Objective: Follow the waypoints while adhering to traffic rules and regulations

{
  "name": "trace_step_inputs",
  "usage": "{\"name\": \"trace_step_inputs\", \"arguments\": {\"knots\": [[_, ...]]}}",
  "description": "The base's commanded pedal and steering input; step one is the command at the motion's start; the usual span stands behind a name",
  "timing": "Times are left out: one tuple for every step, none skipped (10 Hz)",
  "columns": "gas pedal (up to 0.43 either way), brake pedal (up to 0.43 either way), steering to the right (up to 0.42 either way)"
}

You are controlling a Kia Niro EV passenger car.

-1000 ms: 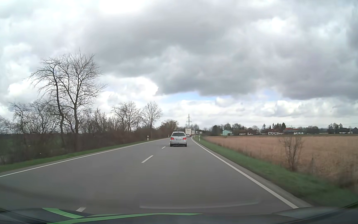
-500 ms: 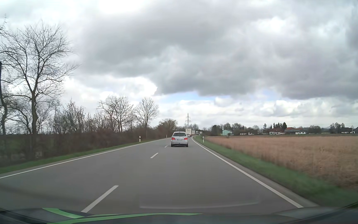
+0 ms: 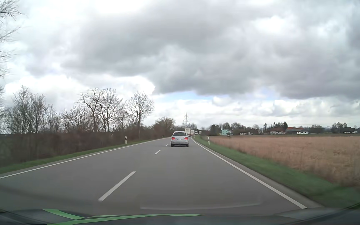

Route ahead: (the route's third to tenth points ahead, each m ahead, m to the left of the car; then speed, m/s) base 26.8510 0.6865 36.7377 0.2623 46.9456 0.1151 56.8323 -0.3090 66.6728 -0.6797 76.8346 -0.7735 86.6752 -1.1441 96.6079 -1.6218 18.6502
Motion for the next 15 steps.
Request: {"name": "trace_step_inputs", "arguments": {"knots": [[0.047, 0.000, 0.006], [0.028, 0.000, 0.006], [0.000, 0.000, 0.005], [0.000, 0.000, 0.005], [0.000, 0.000, 0.005], [0.000, 0.000, 0.005], [0.000, 0.000, 0.005], [0.000, 0.000, 0.005], [0.000, 0.000, 0.005], [0.000, 0.000, 0.004], [0.020, 0.000, 0.005], [0.039, 0.000, 0.004], [0.067, 0.000, 0.004], [0.079, 0.000, 0.004], [0.087, 0.000, 0.004]]}}
